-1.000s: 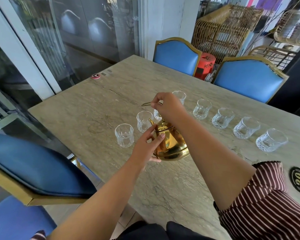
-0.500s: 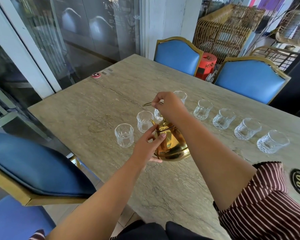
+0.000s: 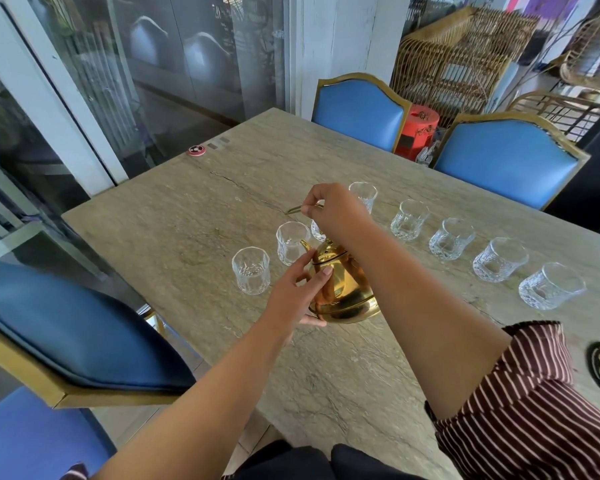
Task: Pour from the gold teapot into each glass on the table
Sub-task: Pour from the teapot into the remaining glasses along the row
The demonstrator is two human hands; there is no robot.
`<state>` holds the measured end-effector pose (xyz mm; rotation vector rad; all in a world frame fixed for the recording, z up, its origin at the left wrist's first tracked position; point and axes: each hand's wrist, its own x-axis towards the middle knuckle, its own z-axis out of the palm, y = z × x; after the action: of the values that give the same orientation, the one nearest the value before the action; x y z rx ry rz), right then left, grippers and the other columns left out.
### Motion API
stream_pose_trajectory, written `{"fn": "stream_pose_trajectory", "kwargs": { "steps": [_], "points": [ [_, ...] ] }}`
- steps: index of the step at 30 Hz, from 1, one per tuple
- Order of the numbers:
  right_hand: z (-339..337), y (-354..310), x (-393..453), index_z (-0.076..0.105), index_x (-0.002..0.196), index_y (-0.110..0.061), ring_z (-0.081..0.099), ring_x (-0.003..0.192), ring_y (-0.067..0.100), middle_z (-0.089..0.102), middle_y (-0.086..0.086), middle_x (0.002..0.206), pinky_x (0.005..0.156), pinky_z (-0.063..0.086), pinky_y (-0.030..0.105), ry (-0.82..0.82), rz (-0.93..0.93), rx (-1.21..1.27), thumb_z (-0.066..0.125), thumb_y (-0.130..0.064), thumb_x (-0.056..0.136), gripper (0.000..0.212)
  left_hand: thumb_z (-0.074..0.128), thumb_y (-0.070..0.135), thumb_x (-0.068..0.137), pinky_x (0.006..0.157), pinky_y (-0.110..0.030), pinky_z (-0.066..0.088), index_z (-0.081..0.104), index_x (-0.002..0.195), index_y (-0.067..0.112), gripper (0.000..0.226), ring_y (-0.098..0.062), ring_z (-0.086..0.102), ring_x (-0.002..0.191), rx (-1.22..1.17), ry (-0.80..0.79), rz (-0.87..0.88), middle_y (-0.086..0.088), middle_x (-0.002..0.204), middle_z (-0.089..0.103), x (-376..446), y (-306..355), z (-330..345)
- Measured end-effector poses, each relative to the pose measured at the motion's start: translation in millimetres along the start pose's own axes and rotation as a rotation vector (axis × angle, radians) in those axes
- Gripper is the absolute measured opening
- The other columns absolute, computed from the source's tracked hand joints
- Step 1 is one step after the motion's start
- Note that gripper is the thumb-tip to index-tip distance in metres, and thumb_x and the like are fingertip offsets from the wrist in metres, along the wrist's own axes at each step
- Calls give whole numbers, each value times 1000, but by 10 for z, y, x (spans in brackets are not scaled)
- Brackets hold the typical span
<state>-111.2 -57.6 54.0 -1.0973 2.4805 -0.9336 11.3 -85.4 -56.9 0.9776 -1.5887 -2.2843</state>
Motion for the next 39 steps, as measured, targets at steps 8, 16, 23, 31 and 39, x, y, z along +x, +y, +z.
{"fn": "stream_pose_trajectory", "kwargs": {
  "steps": [8,16,23,31,39],
  "points": [
    [-21,-33,-14,67,94,-14,46,52,6,70,6,103,46,37,21,-7,-19,-9,59,-21,93,10,82,53,69,70,-62,61,54,137,48,74,-37,61,123,-4,-1,-5,-4,142,54,-37,11,3],
    [1,-12,-90,67,91,-15,55,64,16,69,4,97,57,44,27,52,-15,31,59,-22,92,10,82,58,62,71,-59,62,52,138,50,82,-36,62,122,50,-14,21,-3,146,52,-65,25,-38],
    [102,142,-295,64,87,-16,58,72,11,64,-10,89,65,46,28,156,29,225,58,-20,93,9,78,45,80,78,-53,62,48,142,48,69,-31,62,122,185,-19,83,2,150,47,-66,-13,-126],
    [199,172,-525,66,93,-11,64,88,19,70,-3,97,63,44,19,277,112,344,62,-21,92,12,75,40,85,80,-47,60,43,144,49,67,-32,51,135,300,-39,124,5,156,39,-159,-53,-184],
    [280,-57,-734,66,85,-18,67,88,28,73,1,94,78,54,41,198,96,314,63,-23,90,9,73,58,74,79,-51,62,42,140,54,73,-33,51,134,296,-67,123,8,154,36,-527,-121,-339]
  ]
}}
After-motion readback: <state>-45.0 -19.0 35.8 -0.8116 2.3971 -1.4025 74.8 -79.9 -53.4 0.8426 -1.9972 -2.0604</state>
